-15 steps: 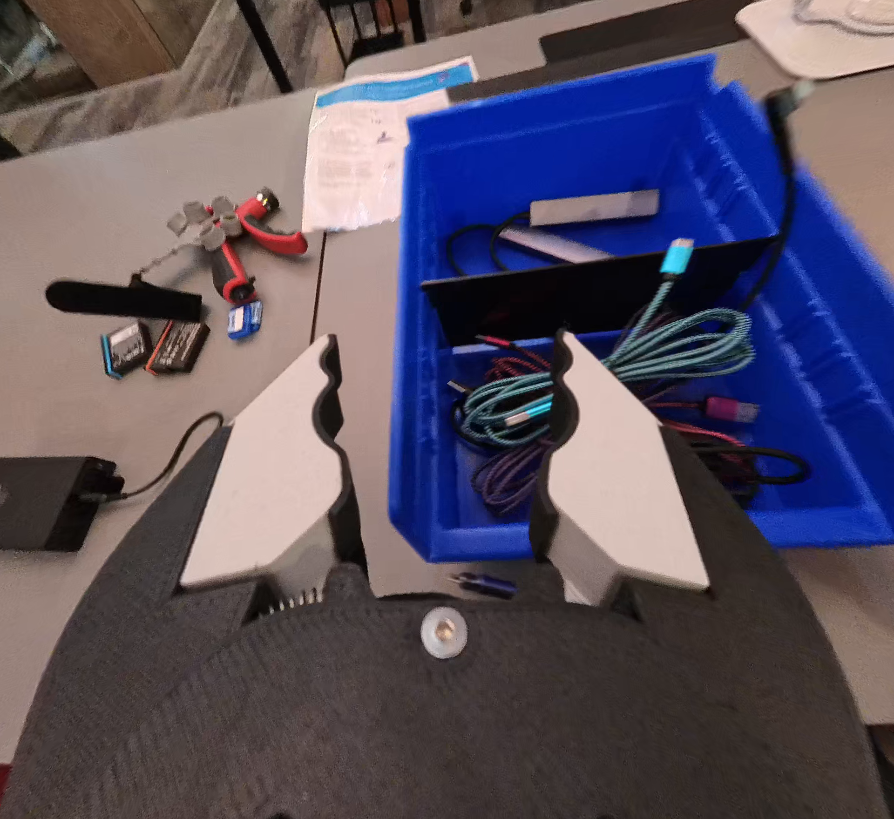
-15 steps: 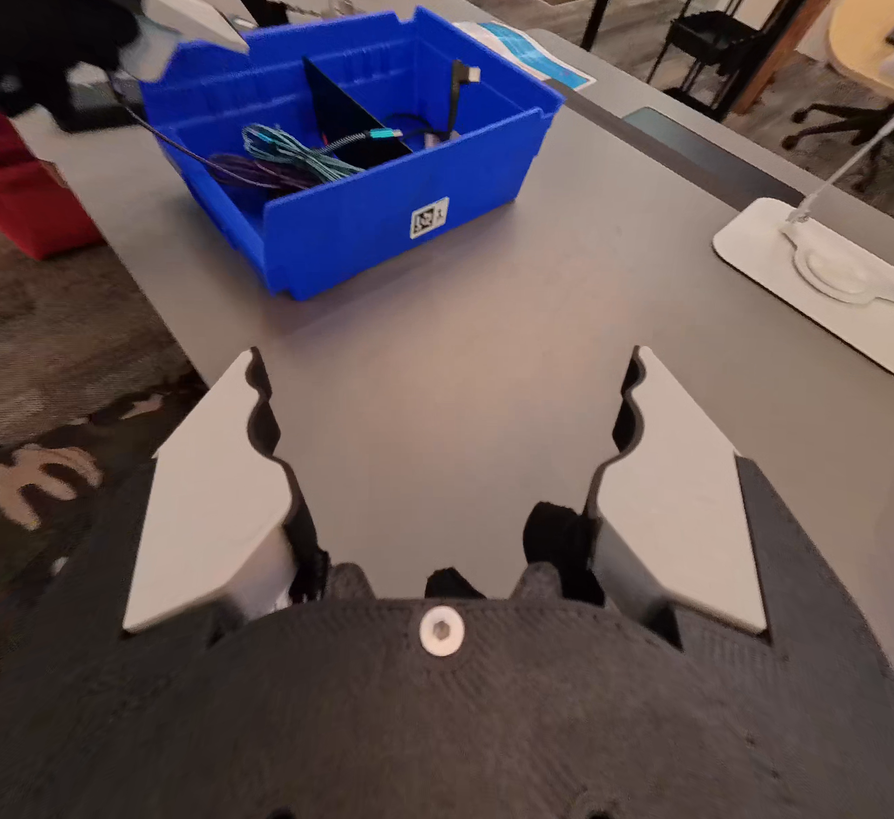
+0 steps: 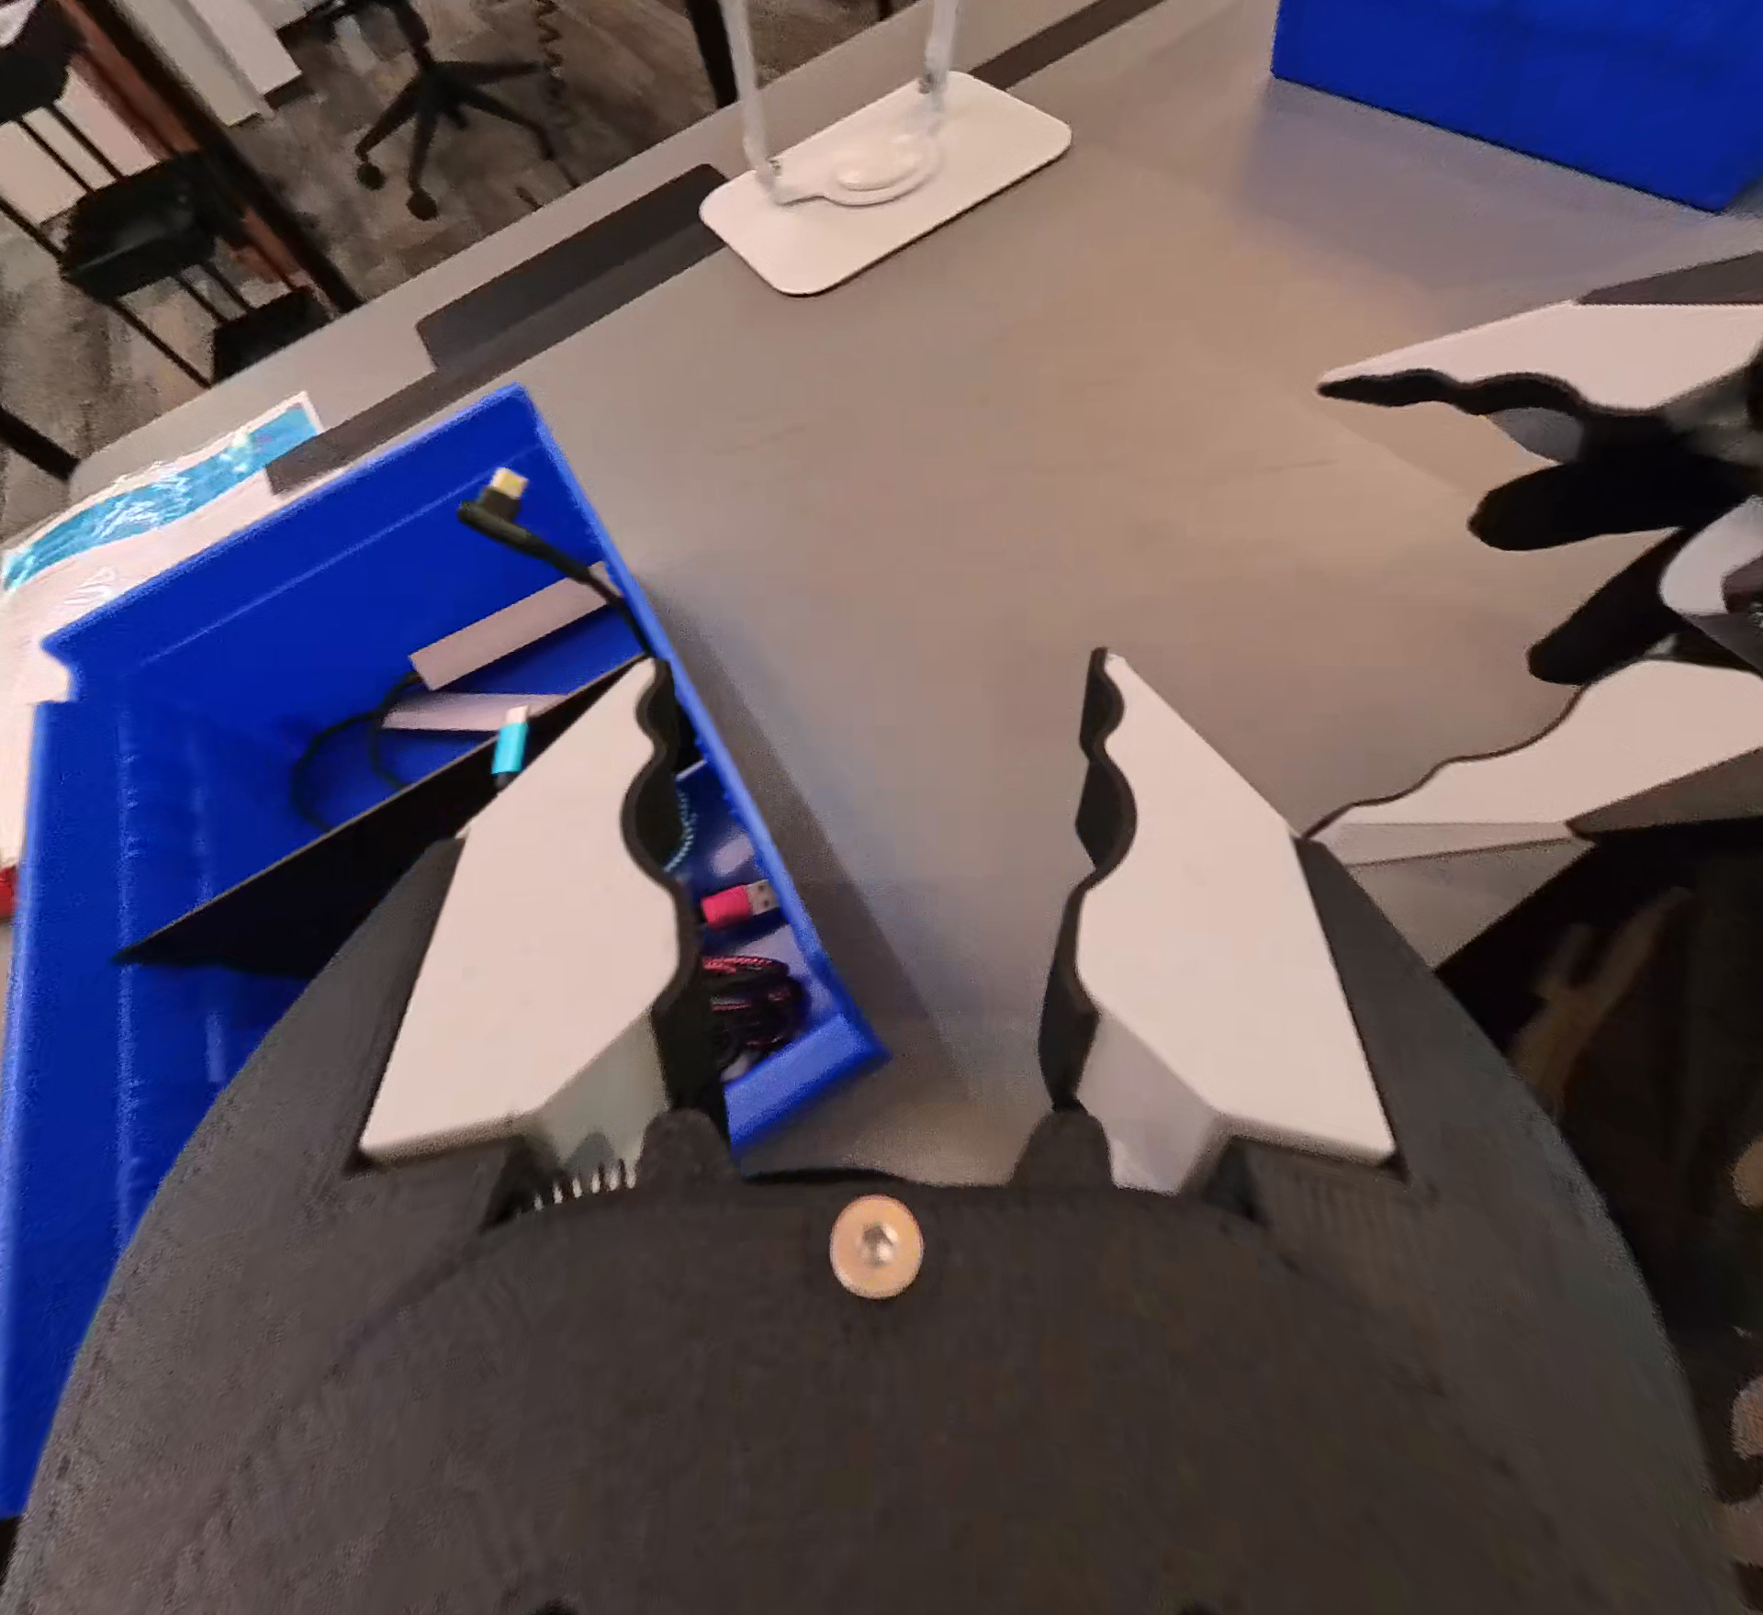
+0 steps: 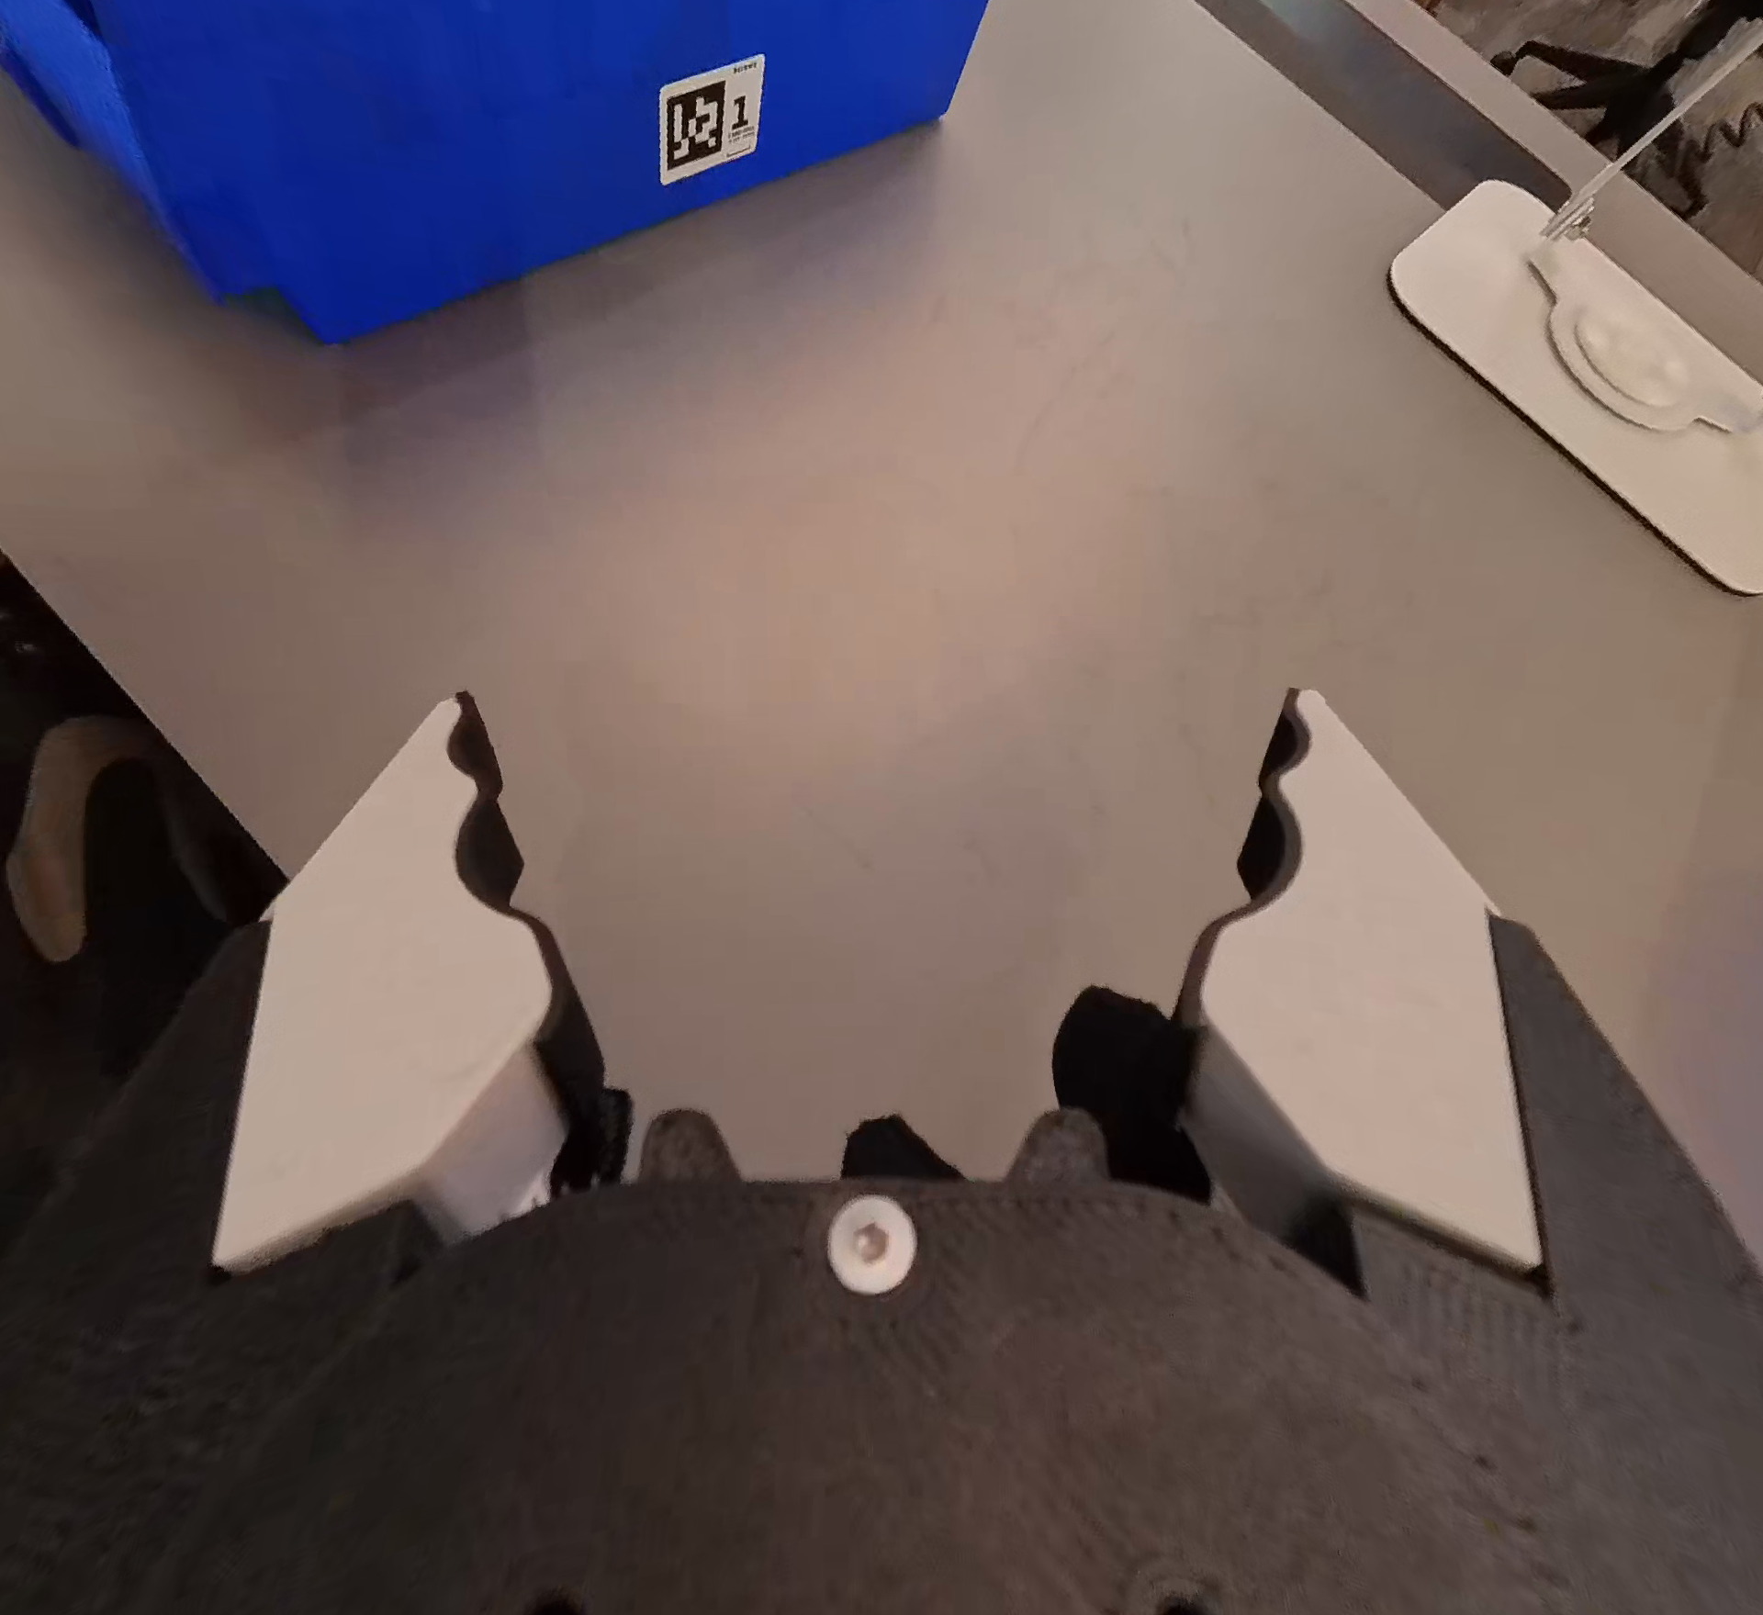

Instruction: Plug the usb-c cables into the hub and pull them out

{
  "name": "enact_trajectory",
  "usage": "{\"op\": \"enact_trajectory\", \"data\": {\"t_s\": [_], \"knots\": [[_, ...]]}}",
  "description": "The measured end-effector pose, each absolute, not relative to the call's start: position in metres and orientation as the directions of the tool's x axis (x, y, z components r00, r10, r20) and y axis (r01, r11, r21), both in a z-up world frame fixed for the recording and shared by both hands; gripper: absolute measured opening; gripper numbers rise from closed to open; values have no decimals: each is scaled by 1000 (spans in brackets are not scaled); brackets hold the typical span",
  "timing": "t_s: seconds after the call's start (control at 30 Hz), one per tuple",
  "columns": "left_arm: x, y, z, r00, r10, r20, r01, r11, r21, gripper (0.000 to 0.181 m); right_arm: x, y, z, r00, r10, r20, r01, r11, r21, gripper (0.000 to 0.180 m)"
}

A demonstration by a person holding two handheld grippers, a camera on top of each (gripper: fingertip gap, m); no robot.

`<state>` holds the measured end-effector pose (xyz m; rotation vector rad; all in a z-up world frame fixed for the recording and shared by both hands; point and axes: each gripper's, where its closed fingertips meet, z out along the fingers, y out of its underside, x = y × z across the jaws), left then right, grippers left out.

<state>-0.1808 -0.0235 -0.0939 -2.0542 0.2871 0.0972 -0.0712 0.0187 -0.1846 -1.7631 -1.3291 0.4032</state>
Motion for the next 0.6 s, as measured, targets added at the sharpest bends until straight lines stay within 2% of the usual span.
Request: {"op": "enact_trajectory", "data": {"t_s": [0.27,0.37,0.6], "knots": [[-174,-25,-94,962,-188,-199,-264,-449,-853,79,-66,22,-181,369,893,257,616,-28,-787,151],[-181,-28,-89,957,-198,-214,-282,-443,-851,67,-65,22,-183,359,896,261,622,-21,-783,150],[-214,-30,-80,958,-149,-243,-285,-444,-850,57,-65,23,-188,332,900,281,641,3,-768,149]]}}
